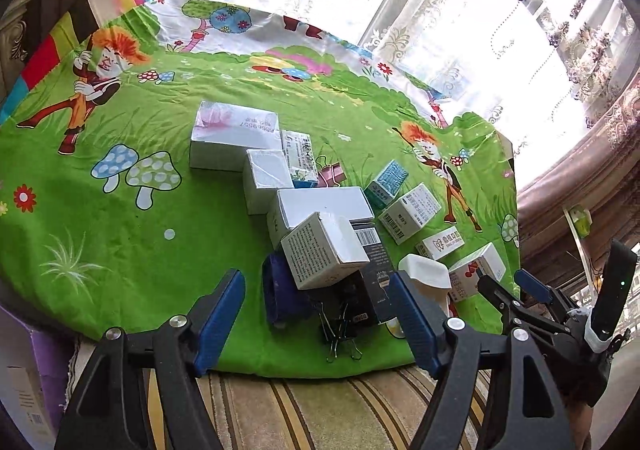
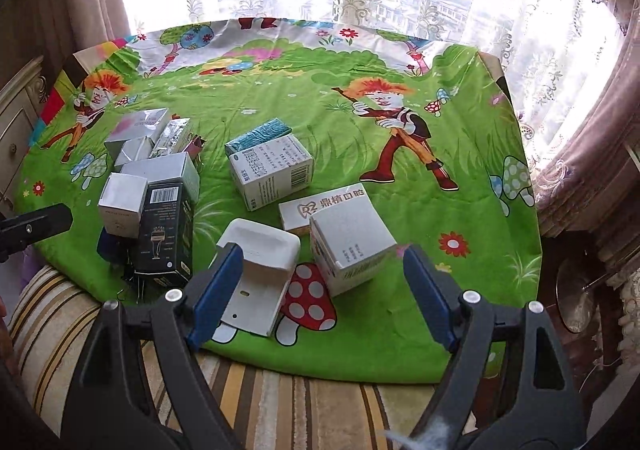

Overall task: Organize rigid objects
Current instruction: 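Grasp a white printed box with the left tool while the right tool grasps a white box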

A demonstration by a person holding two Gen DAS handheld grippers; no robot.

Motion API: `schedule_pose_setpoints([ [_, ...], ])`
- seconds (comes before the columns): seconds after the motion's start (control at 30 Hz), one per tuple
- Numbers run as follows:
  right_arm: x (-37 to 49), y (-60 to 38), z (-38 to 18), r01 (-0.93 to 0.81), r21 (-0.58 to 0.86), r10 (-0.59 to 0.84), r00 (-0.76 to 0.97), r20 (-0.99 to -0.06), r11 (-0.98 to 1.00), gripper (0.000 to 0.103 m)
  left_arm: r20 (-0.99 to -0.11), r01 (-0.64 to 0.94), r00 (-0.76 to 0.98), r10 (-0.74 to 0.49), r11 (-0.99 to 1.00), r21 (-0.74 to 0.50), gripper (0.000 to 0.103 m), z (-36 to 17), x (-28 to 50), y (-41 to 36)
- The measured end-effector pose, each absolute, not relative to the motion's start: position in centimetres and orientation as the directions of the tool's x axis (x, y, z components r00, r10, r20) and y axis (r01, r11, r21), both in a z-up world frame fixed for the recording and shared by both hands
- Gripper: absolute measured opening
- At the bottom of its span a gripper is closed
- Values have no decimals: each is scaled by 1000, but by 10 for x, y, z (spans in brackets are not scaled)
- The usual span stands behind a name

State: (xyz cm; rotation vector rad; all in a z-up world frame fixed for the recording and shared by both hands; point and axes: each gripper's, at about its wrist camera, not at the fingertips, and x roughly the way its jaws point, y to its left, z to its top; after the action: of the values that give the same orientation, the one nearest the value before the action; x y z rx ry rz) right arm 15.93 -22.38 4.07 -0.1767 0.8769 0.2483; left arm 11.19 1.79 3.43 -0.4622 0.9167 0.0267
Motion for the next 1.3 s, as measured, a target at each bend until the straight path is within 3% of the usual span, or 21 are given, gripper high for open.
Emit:
schedule_pose_setpoints([
  [0.7,211,-250,-5,-212,74,176,514,-840,974,84,-833,-245,554,6,957,-156,78,10,157,-18],
  [0.77,212,-250,-8,-212,79,179,504,-845,974,75,-835,-246,551,-2,955,-165,62,7,157,-17],
  [0.83,212,-250,-11,-212,82,179,496,-849,974,53,-833,-248,553,-6,954,-171,62,7,155,-16],
  [0.9,211,-250,-12,-216,85,184,492,-851,973,45,-829,-251,559,-8,951,-179,62,7,154,-15],
  [1.3,197,-245,0,-221,53,170,553,-815,974,43,-783,-267,621,-11,937,-225,61,17,134,-4],
])
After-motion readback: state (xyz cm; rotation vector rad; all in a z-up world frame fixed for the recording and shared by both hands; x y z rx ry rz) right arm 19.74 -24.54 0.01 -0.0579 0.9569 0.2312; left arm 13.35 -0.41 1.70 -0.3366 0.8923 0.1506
